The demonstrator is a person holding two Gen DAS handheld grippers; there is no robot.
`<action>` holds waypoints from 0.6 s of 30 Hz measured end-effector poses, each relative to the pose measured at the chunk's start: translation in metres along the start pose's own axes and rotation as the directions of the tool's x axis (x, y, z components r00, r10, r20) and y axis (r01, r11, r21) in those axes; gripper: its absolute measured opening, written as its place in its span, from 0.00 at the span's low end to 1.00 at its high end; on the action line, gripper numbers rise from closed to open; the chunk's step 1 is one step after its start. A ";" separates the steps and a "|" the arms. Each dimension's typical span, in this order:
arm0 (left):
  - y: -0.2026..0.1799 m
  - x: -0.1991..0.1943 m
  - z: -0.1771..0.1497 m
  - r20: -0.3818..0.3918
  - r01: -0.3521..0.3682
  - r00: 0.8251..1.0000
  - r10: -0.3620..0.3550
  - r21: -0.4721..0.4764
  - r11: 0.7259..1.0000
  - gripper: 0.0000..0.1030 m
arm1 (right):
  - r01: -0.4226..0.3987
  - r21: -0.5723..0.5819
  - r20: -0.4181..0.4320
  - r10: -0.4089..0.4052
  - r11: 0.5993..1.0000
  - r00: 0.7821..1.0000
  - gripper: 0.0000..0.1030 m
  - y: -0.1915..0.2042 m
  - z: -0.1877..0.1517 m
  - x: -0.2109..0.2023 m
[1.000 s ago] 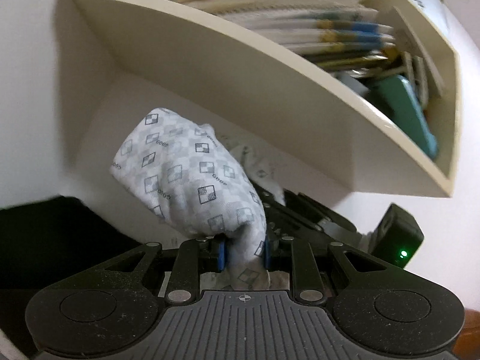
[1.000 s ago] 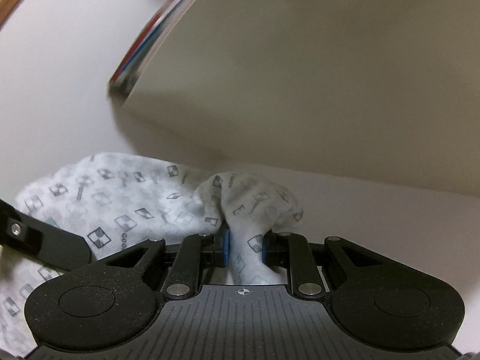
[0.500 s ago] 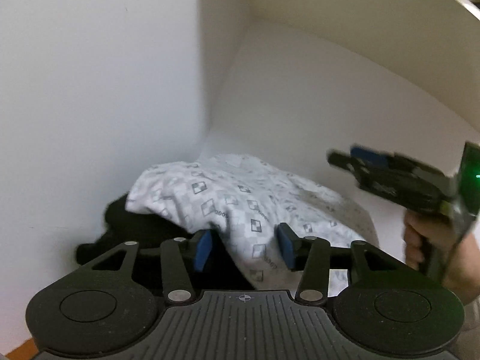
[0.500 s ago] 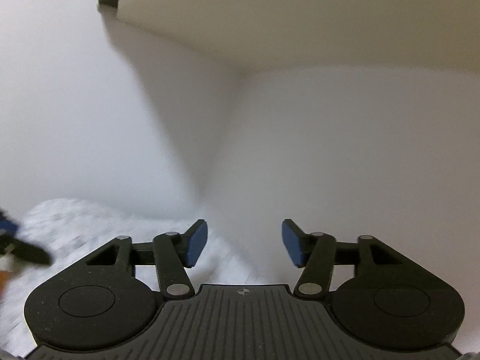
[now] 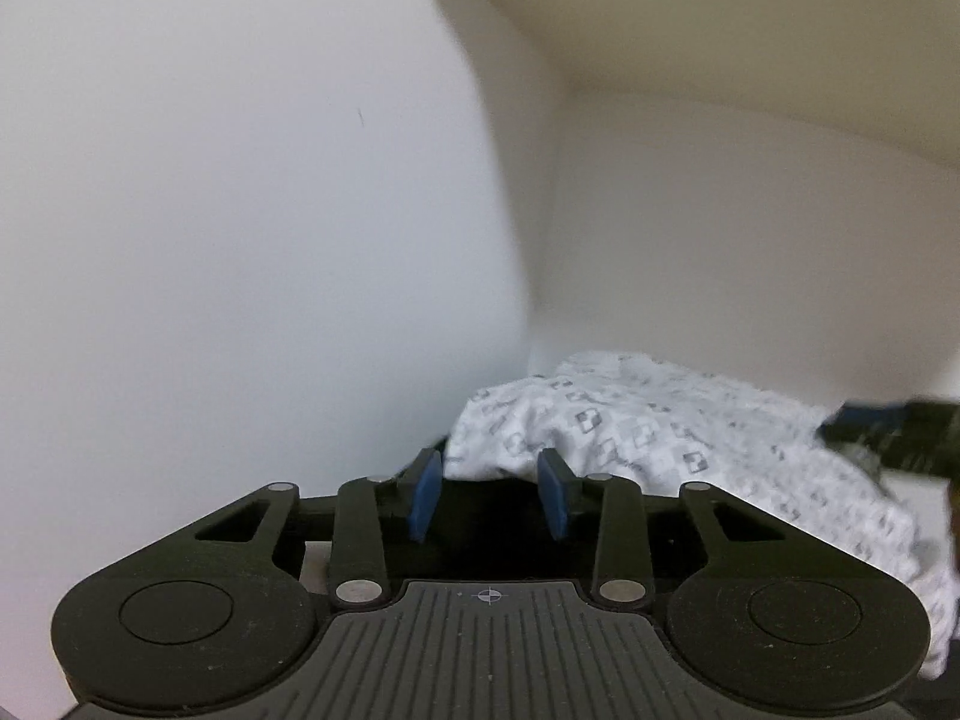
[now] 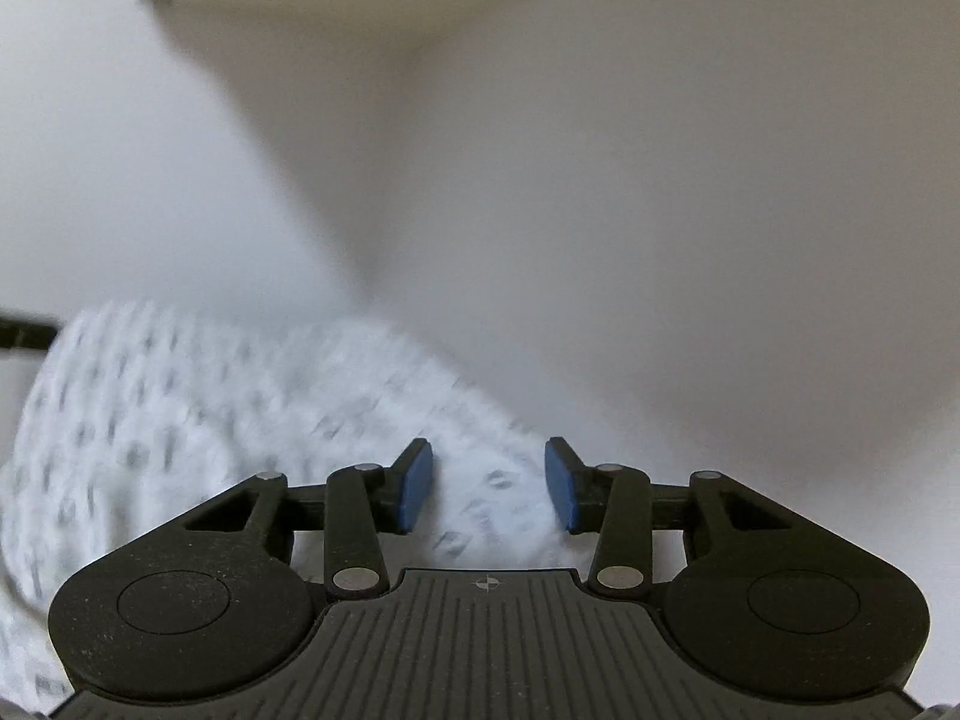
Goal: Fold clothes
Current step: 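Open both tools and lay the garment on top of the stack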
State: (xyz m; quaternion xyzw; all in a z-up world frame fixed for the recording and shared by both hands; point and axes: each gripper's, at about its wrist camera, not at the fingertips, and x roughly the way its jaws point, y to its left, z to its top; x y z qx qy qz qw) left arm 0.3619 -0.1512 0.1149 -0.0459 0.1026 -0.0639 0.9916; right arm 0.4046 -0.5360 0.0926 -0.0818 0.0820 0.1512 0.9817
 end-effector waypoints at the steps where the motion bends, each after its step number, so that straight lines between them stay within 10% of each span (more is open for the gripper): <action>1: -0.001 -0.001 -0.001 0.009 -0.001 1.000 0.000 0.018 1.000 0.38 | -0.019 0.017 0.012 0.019 1.000 1.000 0.42 0.002 0.001 -0.004; 7: -0.020 -0.002 0.022 0.105 0.086 0.990 -0.090 0.045 0.995 0.39 | -0.117 -0.057 0.008 0.117 0.992 0.993 0.41 0.035 -0.002 -0.011; 12: -0.047 0.038 0.030 -0.049 0.159 0.987 -0.153 0.165 0.973 0.33 | -0.115 0.052 0.032 0.114 0.992 0.993 0.42 0.017 -0.008 0.013; 18: -0.027 0.056 0.010 -0.155 0.145 0.980 -0.121 0.152 0.978 0.29 | -0.092 0.111 0.020 0.091 0.990 0.996 0.16 -0.017 -0.023 0.035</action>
